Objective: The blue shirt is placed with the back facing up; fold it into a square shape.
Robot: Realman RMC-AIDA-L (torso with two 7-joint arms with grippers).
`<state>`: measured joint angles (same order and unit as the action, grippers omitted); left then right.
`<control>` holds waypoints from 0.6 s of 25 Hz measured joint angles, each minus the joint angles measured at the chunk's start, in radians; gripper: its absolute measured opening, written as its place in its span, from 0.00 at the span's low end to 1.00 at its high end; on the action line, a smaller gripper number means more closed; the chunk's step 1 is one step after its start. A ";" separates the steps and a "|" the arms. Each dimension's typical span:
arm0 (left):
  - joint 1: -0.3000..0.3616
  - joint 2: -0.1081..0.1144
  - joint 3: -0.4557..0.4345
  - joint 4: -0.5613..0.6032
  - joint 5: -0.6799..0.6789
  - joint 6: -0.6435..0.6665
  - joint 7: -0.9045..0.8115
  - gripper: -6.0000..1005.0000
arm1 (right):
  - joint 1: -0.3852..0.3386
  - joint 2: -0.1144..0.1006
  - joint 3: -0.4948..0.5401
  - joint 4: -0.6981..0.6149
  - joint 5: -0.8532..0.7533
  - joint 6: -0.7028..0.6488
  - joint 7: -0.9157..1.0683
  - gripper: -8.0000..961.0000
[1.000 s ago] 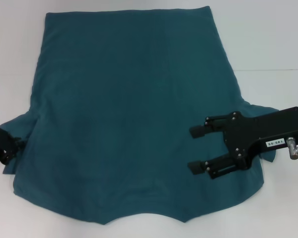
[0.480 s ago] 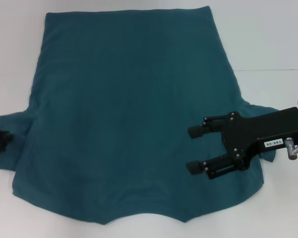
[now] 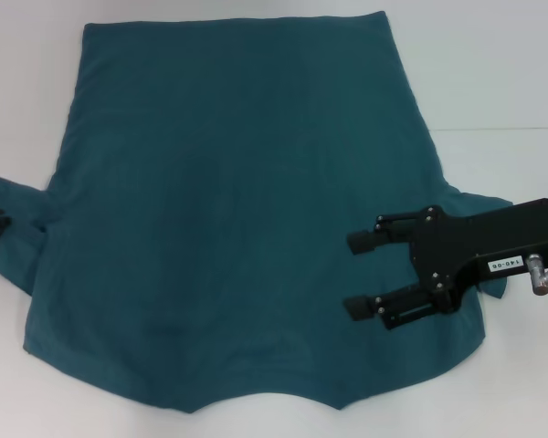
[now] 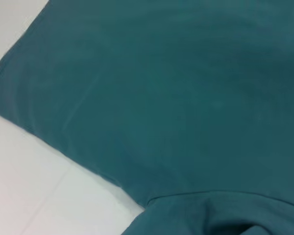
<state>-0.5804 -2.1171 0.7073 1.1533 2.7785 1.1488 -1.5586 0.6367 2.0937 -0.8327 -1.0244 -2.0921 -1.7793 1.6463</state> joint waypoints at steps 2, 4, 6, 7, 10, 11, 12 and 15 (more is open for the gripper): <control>0.001 -0.013 0.028 0.049 0.030 0.025 -0.021 0.04 | -0.001 0.000 0.002 0.000 0.000 0.000 -0.003 0.96; 0.005 -0.030 0.068 0.096 0.065 0.045 -0.044 0.04 | -0.001 0.000 0.004 0.000 0.000 0.000 -0.004 0.96; 0.016 -0.035 0.117 0.137 0.080 0.066 -0.076 0.04 | -0.002 -0.001 0.004 -0.001 0.000 0.000 -0.004 0.96; 0.026 -0.033 0.158 0.165 0.081 0.083 -0.106 0.04 | -0.003 -0.001 0.005 -0.001 0.001 0.000 -0.004 0.96; 0.041 -0.015 0.225 0.214 0.081 0.117 -0.160 0.04 | -0.007 -0.001 0.005 -0.001 0.005 0.001 -0.005 0.96; 0.042 -0.007 0.241 0.228 0.082 0.138 -0.176 0.04 | -0.010 -0.002 0.006 -0.002 0.007 0.001 -0.006 0.96; 0.040 -0.003 0.244 0.236 0.082 0.160 -0.182 0.04 | -0.014 -0.002 0.006 -0.002 0.008 0.001 -0.009 0.96; 0.029 0.009 0.240 0.263 0.082 0.227 -0.195 0.04 | -0.026 -0.003 0.006 -0.005 0.010 0.001 -0.018 0.96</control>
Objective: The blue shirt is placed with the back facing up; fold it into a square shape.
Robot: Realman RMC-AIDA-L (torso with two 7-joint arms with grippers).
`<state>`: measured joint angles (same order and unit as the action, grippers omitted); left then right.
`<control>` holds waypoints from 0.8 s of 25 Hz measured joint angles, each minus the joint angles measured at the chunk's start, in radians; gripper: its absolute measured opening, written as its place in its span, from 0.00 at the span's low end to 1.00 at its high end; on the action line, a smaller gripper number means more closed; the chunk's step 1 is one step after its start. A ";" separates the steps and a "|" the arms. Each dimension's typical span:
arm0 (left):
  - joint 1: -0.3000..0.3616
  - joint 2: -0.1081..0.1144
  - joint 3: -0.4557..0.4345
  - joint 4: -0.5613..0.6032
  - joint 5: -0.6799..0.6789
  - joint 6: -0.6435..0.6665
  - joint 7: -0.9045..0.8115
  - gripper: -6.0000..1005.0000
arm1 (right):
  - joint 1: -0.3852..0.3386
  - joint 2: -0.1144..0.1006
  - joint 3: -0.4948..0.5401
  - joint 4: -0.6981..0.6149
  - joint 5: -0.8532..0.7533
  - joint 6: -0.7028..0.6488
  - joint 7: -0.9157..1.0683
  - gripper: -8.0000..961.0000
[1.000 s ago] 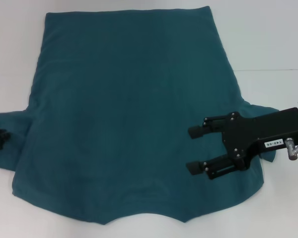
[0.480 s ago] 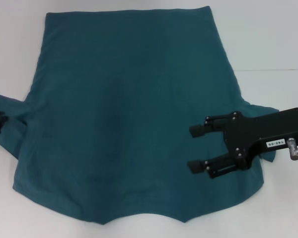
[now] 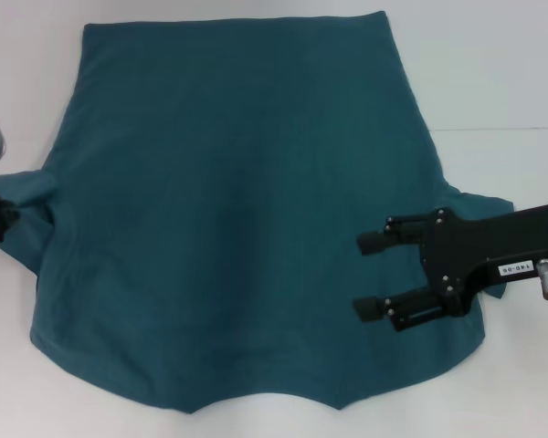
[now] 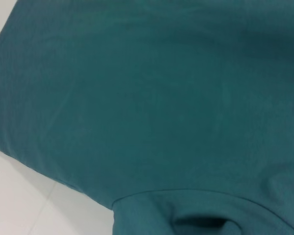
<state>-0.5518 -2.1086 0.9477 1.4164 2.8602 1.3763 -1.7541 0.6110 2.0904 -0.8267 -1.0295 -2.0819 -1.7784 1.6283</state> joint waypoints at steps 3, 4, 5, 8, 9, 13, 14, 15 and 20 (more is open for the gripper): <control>-0.011 0.009 -0.001 0.035 -0.001 0.047 -0.022 0.04 | -0.010 0.000 0.001 -0.006 0.000 0.001 -0.009 0.96; -0.020 0.014 0.002 0.047 -0.001 0.071 -0.032 0.04 | -0.012 0.000 0.001 -0.007 0.000 0.001 -0.012 0.96; -0.024 0.015 0.004 0.049 -0.001 0.082 -0.037 0.04 | -0.014 -0.001 0.001 -0.007 0.000 0.001 -0.015 0.96; -0.055 0.028 0.031 0.050 -0.001 0.137 -0.070 0.04 | -0.018 -0.002 0.006 -0.007 0.000 0.002 -0.029 0.96; -0.068 0.031 0.049 0.043 -0.001 0.146 -0.086 0.04 | -0.019 -0.002 0.009 -0.007 0.000 0.002 -0.035 0.96; -0.107 0.043 0.154 -0.023 0.000 0.129 -0.150 0.04 | -0.024 -0.001 0.015 -0.001 0.000 0.003 -0.055 0.96; -0.116 0.046 0.187 -0.052 0.000 0.116 -0.166 0.04 | -0.026 0.000 0.015 0.001 0.000 0.003 -0.060 0.96; -0.128 0.051 0.221 -0.085 0.001 0.090 -0.184 0.04 | -0.028 0.001 0.016 0.002 0.000 0.004 -0.063 0.96; -0.203 0.072 0.327 -0.273 0.002 -0.042 -0.254 0.04 | -0.032 0.002 0.017 0.012 0.000 0.004 -0.070 0.96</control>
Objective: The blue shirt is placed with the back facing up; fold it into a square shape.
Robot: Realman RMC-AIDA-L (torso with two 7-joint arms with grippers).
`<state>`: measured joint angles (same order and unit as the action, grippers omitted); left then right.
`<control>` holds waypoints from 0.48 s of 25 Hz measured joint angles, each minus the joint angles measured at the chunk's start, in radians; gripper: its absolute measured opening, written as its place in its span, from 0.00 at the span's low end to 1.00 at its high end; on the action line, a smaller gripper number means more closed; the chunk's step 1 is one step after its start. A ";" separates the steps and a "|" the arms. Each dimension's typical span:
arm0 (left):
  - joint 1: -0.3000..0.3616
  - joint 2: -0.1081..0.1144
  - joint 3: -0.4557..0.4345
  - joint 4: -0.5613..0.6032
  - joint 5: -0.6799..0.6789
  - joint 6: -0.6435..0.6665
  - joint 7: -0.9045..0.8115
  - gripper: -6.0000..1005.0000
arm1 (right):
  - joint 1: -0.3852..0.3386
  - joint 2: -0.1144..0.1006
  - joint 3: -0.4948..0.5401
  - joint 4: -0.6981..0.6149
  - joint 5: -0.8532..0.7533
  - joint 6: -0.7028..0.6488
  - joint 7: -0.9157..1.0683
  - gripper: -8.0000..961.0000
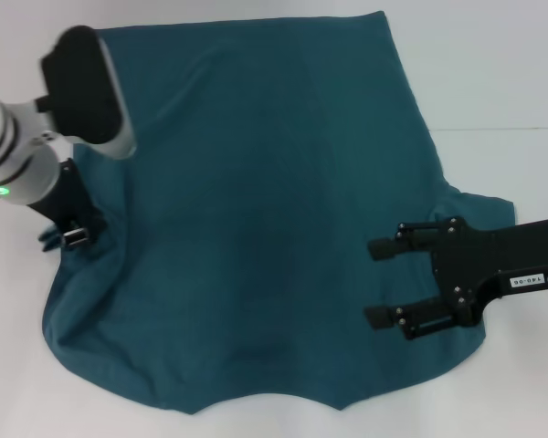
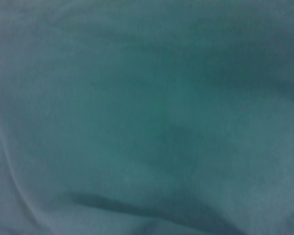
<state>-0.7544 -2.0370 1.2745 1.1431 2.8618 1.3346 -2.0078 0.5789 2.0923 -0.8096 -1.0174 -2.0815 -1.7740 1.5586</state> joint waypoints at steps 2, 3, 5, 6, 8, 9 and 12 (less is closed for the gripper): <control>-0.035 0.005 0.022 -0.062 0.000 -0.037 -0.032 0.04 | -0.001 0.000 0.001 0.003 0.000 0.000 0.000 0.96; -0.048 0.006 0.026 -0.078 0.000 -0.050 -0.044 0.04 | -0.001 -0.001 0.002 0.004 0.000 0.001 0.000 0.96; -0.066 0.002 0.031 -0.097 0.000 -0.069 -0.054 0.06 | -0.002 -0.001 0.004 0.004 0.000 0.005 -0.001 0.96; -0.066 -0.003 0.031 -0.095 -0.001 -0.077 -0.054 0.09 | -0.004 -0.001 0.004 0.005 0.000 0.008 -0.004 0.96; -0.063 -0.022 0.033 -0.075 -0.002 -0.090 -0.050 0.13 | -0.007 -0.001 0.005 0.005 0.000 0.014 -0.010 0.96; -0.060 -0.029 0.033 -0.063 -0.002 -0.093 -0.049 0.16 | -0.008 -0.001 0.005 0.005 0.000 0.017 -0.012 0.96; -0.053 -0.045 0.035 -0.032 -0.002 -0.087 -0.046 0.26 | -0.009 -0.002 0.006 0.013 0.000 0.024 -0.016 0.96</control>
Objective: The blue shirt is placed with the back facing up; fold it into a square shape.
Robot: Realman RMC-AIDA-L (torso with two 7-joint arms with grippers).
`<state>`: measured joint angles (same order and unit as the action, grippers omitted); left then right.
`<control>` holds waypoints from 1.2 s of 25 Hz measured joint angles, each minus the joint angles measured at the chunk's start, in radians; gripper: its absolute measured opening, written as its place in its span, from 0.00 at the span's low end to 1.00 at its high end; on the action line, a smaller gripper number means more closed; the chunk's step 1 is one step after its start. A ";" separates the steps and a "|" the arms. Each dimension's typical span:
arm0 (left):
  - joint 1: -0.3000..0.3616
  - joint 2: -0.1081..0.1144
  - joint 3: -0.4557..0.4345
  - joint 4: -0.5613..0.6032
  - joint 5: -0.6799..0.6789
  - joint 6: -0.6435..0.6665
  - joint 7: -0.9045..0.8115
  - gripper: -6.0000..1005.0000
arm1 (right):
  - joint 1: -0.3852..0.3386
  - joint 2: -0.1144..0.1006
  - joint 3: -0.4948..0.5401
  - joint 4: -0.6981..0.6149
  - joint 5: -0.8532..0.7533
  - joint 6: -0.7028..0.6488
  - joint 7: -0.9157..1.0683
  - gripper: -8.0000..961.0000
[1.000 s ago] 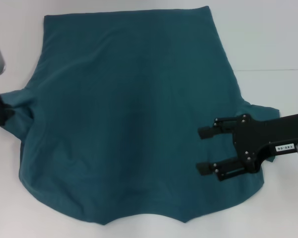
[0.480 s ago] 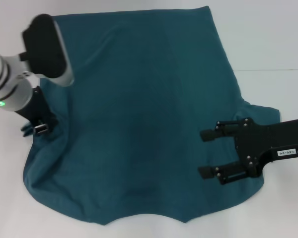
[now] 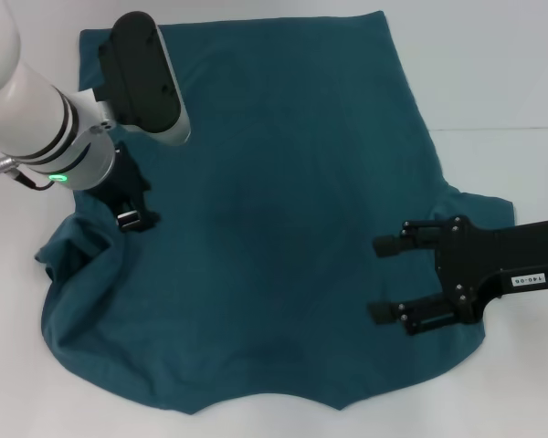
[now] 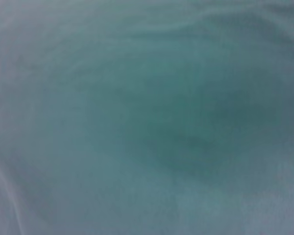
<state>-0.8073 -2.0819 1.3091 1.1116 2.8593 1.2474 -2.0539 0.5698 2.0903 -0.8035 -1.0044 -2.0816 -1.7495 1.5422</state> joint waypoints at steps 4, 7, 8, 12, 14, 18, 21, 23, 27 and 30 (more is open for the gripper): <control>0.025 0.001 -0.003 0.045 0.001 -0.001 -0.005 0.39 | 0.003 -0.003 0.002 0.003 0.000 0.002 -0.002 0.96; 0.055 0.006 -0.039 0.090 0.001 -0.002 -0.005 0.48 | 0.001 -0.002 0.003 0.004 0.000 0.010 -0.002 0.96; 0.069 0.006 -0.063 0.110 0.001 0.001 0.001 0.51 | 0.000 -0.001 0.003 0.004 0.000 0.013 -0.002 0.96; 0.123 -0.009 -0.190 0.174 -0.003 0.003 0.056 0.64 | -0.003 0.000 0.004 0.005 0.010 0.017 0.002 0.96; 0.130 -0.020 -0.278 0.180 -0.018 0.008 0.099 0.71 | -0.004 0.000 0.004 0.005 0.022 0.016 0.003 0.96; 0.132 -0.023 -0.389 0.167 -0.037 0.033 0.138 0.84 | -0.006 0.001 0.004 0.004 0.043 0.020 0.001 0.96; 0.134 -0.011 -0.441 0.151 -0.042 0.035 0.141 0.89 | -0.006 0.001 0.004 0.005 0.051 0.025 -0.004 0.96; 0.134 -0.003 -0.459 0.131 -0.049 0.027 0.142 0.90 | -0.003 0.001 0.003 0.010 0.052 0.035 -0.007 0.96; 0.128 0.006 -0.467 0.069 -0.053 -0.024 0.142 0.90 | 0.004 0.000 -0.003 0.019 0.052 0.053 -0.008 0.96; 0.115 0.009 -0.468 0.002 -0.052 -0.084 0.143 0.90 | 0.005 -0.002 -0.002 0.019 0.052 0.062 -0.009 0.96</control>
<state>-0.6919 -2.0728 0.8410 1.1138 2.8078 1.1633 -1.9106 0.5752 2.0884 -0.8055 -0.9853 -2.0294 -1.6878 1.5330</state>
